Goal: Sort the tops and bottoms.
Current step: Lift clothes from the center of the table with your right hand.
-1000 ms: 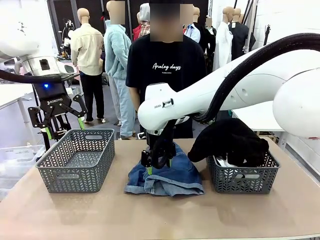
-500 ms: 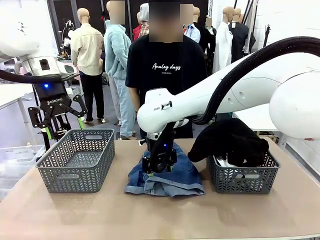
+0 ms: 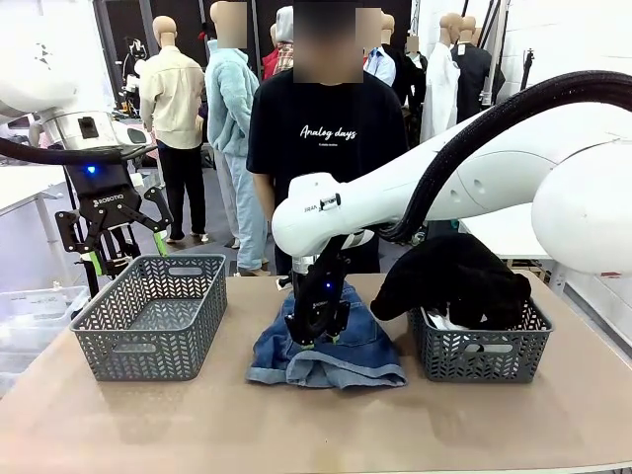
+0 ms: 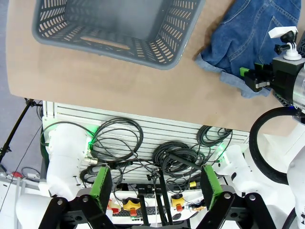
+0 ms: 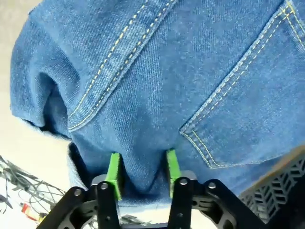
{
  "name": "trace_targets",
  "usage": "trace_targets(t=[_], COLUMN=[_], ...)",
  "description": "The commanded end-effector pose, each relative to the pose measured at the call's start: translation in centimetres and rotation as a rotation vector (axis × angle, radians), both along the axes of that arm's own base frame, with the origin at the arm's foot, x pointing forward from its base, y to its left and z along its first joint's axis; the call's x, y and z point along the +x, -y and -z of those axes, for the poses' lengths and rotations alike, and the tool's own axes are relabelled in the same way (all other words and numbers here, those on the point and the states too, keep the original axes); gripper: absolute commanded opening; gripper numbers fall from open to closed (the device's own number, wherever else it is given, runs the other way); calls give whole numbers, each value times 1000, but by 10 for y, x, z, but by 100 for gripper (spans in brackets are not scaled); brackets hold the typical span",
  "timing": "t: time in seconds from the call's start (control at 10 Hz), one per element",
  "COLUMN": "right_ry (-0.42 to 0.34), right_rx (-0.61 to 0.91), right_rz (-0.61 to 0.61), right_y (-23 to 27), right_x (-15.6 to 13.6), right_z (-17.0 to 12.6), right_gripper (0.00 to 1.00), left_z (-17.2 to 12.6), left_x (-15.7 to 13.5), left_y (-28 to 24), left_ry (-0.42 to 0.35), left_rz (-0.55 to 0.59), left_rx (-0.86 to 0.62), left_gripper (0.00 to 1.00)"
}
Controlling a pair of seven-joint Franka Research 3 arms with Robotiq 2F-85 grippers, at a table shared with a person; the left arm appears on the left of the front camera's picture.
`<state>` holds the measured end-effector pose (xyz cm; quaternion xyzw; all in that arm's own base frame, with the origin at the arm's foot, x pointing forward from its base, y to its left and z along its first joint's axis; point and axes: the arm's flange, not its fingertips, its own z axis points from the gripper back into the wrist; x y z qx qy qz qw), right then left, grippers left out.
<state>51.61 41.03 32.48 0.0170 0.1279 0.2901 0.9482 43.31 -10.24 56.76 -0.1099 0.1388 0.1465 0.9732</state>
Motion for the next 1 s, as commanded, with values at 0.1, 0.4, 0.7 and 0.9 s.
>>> trace_targets(t=[0.1, 0.4, 0.7, 0.9], right_ry=[-39, -34, 148, 336], right_rx=[14, 35, 21, -71], right_rz=[-6, 4, 6, -23], right_y=[2, 5, 12, -2], right_x=[0, 1, 1, -2], right_z=[2, 1, -62, -134], right_gripper=[0, 0, 0, 0], left_z=[-2, -2, -2, -2], left_x=[-1, -1, -1, -1], left_y=[-2, -2, -2, -2], left_ry=[-5, -5, -5, -5], left_rz=[3, 3, 3, 3], left_rx=[-6, -6, -6, -6], left_gripper=[96, 96, 96, 96])
